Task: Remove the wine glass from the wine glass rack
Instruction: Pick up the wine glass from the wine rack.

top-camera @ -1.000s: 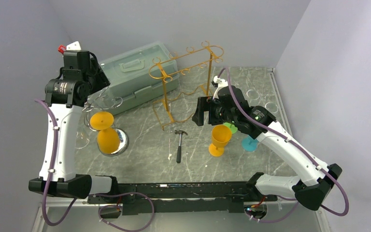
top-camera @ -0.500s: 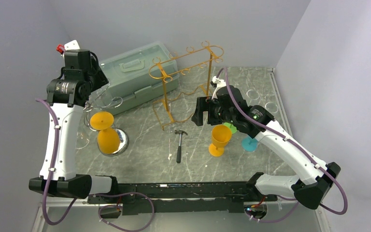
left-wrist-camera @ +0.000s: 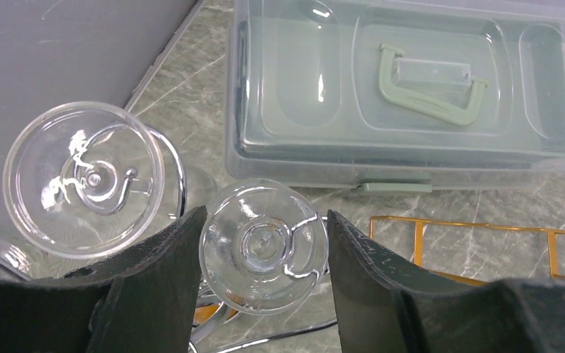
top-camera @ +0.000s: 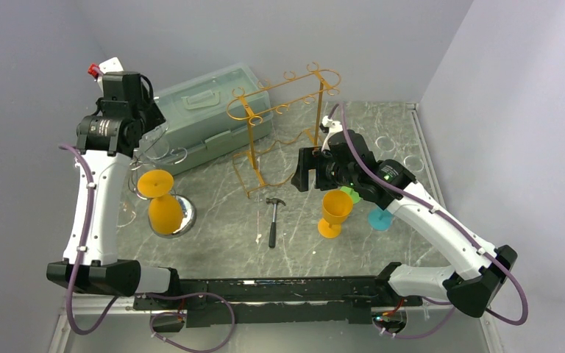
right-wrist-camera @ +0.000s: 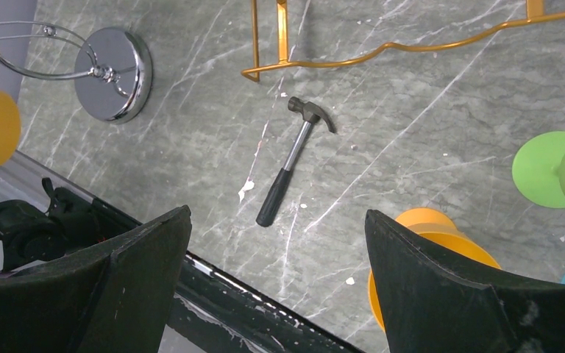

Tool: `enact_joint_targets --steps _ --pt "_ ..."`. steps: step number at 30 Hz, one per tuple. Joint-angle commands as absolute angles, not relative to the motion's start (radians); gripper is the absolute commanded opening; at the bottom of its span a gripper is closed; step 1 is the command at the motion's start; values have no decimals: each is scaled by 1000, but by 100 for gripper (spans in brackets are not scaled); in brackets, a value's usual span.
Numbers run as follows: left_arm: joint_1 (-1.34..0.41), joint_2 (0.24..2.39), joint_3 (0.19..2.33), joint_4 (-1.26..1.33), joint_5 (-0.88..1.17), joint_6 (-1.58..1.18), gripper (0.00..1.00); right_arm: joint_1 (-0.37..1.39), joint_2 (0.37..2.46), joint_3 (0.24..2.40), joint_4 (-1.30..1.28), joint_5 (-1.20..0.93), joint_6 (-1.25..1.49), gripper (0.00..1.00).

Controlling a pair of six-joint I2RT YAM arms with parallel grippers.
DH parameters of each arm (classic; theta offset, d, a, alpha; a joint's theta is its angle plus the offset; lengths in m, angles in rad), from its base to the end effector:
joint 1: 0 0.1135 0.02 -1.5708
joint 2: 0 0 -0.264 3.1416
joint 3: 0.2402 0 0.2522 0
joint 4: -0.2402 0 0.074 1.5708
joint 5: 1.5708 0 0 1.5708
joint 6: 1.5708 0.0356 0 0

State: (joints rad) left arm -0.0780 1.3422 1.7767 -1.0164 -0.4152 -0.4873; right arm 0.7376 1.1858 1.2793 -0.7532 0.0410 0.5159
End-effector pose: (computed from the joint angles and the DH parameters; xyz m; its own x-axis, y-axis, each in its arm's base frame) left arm 0.2465 -0.0049 0.4696 -0.3602 -0.4016 -0.8420 -0.4904 0.8493 -0.1953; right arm 0.1828 0.1642 0.3736 -0.7142 0.0170 -0.6997 -0.3399 0.8655 0.3680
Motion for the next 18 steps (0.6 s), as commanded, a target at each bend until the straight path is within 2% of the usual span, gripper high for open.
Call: enact_joint_targets --steps 1,18 --pt "-80 1343 1812 -895 -436 -480 54 740 1186 1301 -707 32 511 90" --pt "-81 1430 1897 -849 -299 -450 54 740 1191 1321 -718 46 512 90"
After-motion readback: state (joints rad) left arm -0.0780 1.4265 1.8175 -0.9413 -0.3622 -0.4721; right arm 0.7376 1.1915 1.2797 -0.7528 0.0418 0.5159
